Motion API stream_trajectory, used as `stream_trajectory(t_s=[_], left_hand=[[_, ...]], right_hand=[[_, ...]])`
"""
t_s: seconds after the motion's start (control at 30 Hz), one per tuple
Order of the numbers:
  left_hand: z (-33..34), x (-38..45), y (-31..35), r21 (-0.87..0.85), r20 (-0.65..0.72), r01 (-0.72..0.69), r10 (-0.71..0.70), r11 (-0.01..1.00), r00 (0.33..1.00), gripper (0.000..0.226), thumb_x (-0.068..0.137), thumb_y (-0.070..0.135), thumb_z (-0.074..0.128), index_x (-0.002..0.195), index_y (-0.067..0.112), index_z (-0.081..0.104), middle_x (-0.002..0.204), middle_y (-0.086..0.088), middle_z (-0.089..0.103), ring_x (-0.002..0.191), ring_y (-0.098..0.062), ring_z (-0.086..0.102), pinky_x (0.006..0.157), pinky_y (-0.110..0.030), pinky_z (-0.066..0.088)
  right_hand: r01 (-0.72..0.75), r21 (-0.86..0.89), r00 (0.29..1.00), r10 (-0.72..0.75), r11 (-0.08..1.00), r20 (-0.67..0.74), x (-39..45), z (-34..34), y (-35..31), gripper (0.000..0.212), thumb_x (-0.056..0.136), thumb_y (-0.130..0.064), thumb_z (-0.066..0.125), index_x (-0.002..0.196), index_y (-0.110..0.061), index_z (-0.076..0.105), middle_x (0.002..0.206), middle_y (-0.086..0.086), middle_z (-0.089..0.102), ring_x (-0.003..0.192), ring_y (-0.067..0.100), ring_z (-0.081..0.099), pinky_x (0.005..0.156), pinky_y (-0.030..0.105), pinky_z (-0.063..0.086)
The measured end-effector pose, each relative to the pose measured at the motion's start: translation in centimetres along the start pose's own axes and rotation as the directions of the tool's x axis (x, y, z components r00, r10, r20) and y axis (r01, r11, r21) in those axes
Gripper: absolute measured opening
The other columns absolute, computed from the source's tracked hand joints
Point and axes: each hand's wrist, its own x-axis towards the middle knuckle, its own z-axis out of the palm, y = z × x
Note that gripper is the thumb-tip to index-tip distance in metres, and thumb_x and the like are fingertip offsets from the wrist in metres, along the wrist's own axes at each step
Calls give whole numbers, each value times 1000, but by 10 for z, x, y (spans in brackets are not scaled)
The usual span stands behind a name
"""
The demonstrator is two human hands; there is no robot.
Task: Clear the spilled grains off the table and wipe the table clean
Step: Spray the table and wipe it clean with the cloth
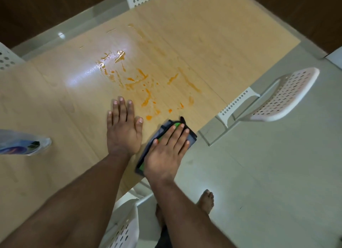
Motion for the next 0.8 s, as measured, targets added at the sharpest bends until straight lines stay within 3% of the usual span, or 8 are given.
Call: stream_trajectory(t_s=[0.27, 0.4, 0.57, 0.8], left_hand=[[2, -1, 2, 32, -28, 8, -7, 999, 1000, 71, 109, 48, 20, 168, 11, 8, 176, -12, 0, 163, -29, -3, 131, -50, 9], [1, 0, 6, 19, -41, 12, -11, 1000, 999, 72, 108, 47, 21, 168, 11, 10, 176, -13, 2, 163, -30, -1, 131, -51, 11], [1, 0, 4, 15, -27, 15, -15, 1000, 1000, 73, 108, 49, 20, 168, 11, 8, 177, -12, 1, 163, -28, -3, 131, -50, 10], [6, 2, 3, -12, -41, 32, -33, 999, 999, 72, 109, 48, 23, 168, 11, 6, 177, -12, 1, 163, -28, -2, 131, -49, 8]], right_hand=[[-181, -33, 983, 180, 983, -33, 109, -7, 38, 74, 109, -41, 24, 166, 2, 7, 174, 23, 1, 161, 41, -6, 129, 58, 5], [-175, -5, 985, 175, 985, -1, 82, -10, 21, 80, 108, -46, 29, 165, 3, 4, 174, 25, -2, 161, 42, -9, 129, 59, 4], [-34, -21, 999, 34, 999, 41, 25, -6, 7, 80, 109, -45, 29, 165, 4, 0, 173, 25, -8, 160, 42, -15, 129, 59, 3], [-164, -74, 986, 163, 984, -21, 126, -14, 41, 80, 105, -48, 26, 165, 2, 10, 174, 24, 4, 161, 42, -3, 129, 59, 4]])
